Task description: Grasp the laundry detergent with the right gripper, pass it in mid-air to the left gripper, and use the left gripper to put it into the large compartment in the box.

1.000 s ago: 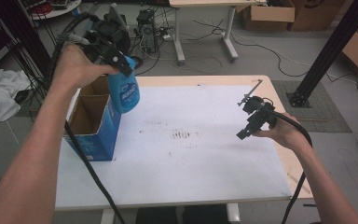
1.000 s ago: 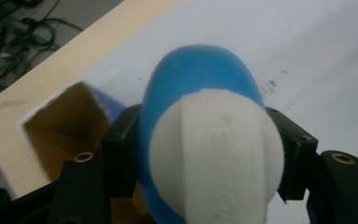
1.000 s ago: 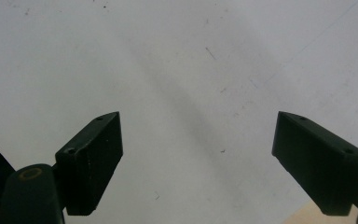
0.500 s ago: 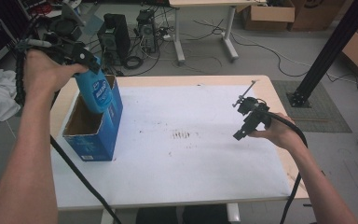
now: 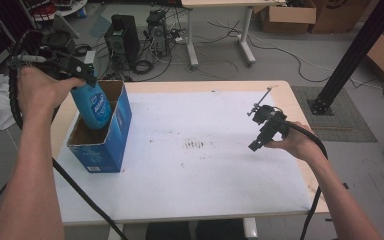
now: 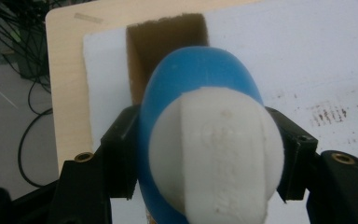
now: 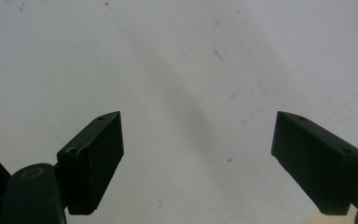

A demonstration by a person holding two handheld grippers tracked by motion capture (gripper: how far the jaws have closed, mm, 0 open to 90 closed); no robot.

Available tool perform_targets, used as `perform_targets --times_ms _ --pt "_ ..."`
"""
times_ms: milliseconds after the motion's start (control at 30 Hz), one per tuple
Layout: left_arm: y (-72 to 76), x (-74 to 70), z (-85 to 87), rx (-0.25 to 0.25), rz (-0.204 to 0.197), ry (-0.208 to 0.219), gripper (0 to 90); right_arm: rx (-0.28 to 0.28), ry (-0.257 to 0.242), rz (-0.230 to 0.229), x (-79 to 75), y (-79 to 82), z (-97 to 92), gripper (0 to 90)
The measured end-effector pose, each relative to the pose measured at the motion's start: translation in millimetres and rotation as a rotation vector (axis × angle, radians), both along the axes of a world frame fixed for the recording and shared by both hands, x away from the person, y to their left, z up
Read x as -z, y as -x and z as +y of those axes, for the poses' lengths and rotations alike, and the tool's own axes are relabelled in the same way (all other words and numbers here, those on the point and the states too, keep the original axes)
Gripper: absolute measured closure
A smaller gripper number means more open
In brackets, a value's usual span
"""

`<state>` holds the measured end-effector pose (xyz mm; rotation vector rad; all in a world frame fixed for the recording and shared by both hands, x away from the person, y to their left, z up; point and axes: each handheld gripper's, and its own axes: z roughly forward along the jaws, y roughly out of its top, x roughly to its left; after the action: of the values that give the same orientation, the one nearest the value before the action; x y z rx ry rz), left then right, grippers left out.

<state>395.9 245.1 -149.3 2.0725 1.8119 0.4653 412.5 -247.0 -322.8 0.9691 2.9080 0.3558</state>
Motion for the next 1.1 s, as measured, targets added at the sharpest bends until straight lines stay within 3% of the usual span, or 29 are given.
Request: perform_targets --times_ms 500,700,1100 --pt "0.7 48.0 7.1 -0.051 0.036 -0.002 38.6 0.015 0.010 0.016 9.1 3.0 -1.9 16.7" --pt "-1.1 67.3 5.0 -0.059 0.067 -0.017 38.6 0.006 0.016 0.015 11.8 2.5 1.9 16.9" --pt "-5.5 92.6 4.1 -0.075 0.105 -0.038 38.6 -0.005 0.023 0.025 16.0 3.8 5.9 17.0"
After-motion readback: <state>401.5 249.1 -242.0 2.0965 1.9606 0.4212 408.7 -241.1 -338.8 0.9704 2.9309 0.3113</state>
